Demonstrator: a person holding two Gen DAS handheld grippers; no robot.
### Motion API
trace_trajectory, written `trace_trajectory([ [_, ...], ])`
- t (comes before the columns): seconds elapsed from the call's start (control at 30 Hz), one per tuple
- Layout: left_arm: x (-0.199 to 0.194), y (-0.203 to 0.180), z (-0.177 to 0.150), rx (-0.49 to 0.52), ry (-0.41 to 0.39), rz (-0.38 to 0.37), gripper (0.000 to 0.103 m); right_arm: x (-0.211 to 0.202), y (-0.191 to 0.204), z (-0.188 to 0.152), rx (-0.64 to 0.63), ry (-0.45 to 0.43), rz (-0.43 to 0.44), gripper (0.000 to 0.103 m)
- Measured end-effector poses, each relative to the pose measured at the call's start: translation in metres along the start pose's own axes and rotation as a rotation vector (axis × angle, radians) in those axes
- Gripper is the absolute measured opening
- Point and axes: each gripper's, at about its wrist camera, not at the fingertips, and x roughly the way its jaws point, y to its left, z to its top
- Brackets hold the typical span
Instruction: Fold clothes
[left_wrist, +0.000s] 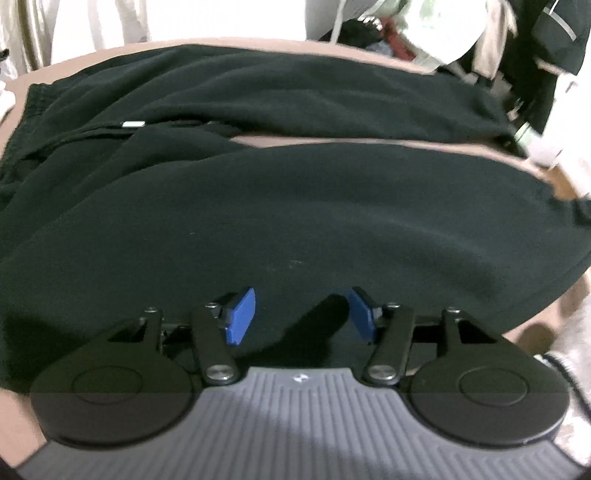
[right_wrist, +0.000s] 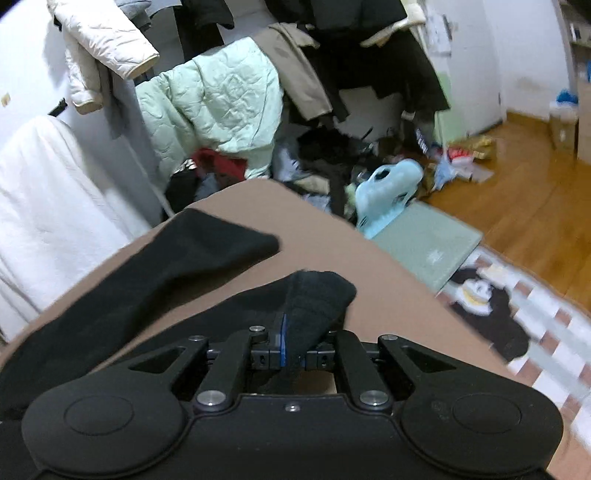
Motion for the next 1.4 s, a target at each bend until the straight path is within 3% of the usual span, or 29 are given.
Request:
trace_trajectory([
  [0.1, 0.0, 0.01, -0.005, -0.041, 0.021, 0.004, 0.056, -0.014, 0.002, -0.001, -0.054, -0.105, -0.007, 0.006],
  [0.17, 0.004, 0.017, -0.006, -0.076, 0.032, -0.007, 0.057, -0.018, 0.004, -0.003, -0.103, -0.132, -0.078, 0.006],
  [0.23, 0.009, 0.022, -0.008, -0.097, 0.052, -0.003, 0.057, -0.002, 0.0, -0.014, -0.119, -0.078, -0.147, 0.006],
  [0.37, 0.011, 0.016, -0.01, -0.048, 0.074, 0.017, 0.06, 0.044, -0.033, -0.038, -0.022, 0.123, -0.229, 0.009],
  [0.47, 0.01, 0.014, -0.011, -0.04, 0.076, 0.027, 0.062, 0.04, -0.047, -0.043, 0.091, 0.15, -0.295, 0.028],
  [0.5, 0.009, 0.014, -0.012, -0.038, 0.077, 0.03, 0.062, 0.034, -0.048, -0.04, 0.127, 0.133, -0.317, 0.04],
  [0.53, 0.008, 0.015, -0.012, -0.044, 0.065, 0.039, 0.063, 0.026, -0.05, -0.034, 0.186, 0.104, -0.306, 0.043],
  [0.6, 0.005, 0.016, -0.011, -0.061, 0.035, 0.061, 0.063, 0.01, -0.053, -0.023, 0.282, 0.043, -0.195, 0.043],
  [0.7, -0.001, 0.02, -0.01, -0.08, -0.007, 0.087, 0.063, 0.005, -0.041, 0.0, 0.285, -0.015, -0.083, 0.052],
  [0.8, -0.007, 0.027, -0.009, -0.082, -0.041, 0.095, 0.063, 0.041, -0.026, 0.024, 0.197, 0.066, -0.016, 0.068],
  [0.9, -0.012, 0.038, -0.005, -0.104, -0.056, 0.127, 0.063, 0.098, -0.022, 0.027, 0.129, 0.201, 0.034, 0.068],
  [0.97, -0.015, 0.046, -0.003, -0.112, -0.059, 0.165, 0.063, 0.135, -0.014, 0.021, 0.04, 0.263, 0.004, 0.069],
  [1.07, -0.017, 0.058, 0.0, -0.115, -0.045, 0.247, 0.063, 0.173, -0.005, 0.007, -0.122, 0.285, -0.035, 0.084],
  [1.1, -0.017, 0.062, 0.002, -0.117, -0.039, 0.263, 0.063, 0.176, -0.002, 0.004, -0.169, 0.271, -0.036, 0.084],
  [1.17, -0.018, 0.071, 0.005, -0.121, -0.028, 0.293, 0.063, 0.171, 0.009, 0.004, -0.243, 0.236, -0.033, 0.043],
  [1.2, -0.02, 0.076, 0.006, -0.13, -0.029, 0.305, 0.063, 0.169, 0.015, 0.004, -0.28, 0.219, -0.031, 0.017],
  [1.23, -0.022, 0.081, 0.008, -0.139, -0.031, 0.317, 0.063, 0.163, 0.019, 0.006, -0.297, 0.184, -0.041, 0.01],
  [1.33, -0.03, 0.096, 0.012, -0.168, -0.044, 0.35, 0.063, 0.138, 0.028, 0.021, -0.291, 0.033, -0.102, 0.008],
  [1.4, -0.041, 0.109, 0.012, -0.182, -0.059, 0.377, 0.063, 0.143, 0.035, 0.021, -0.319, 0.03, -0.146, 0.008],
])
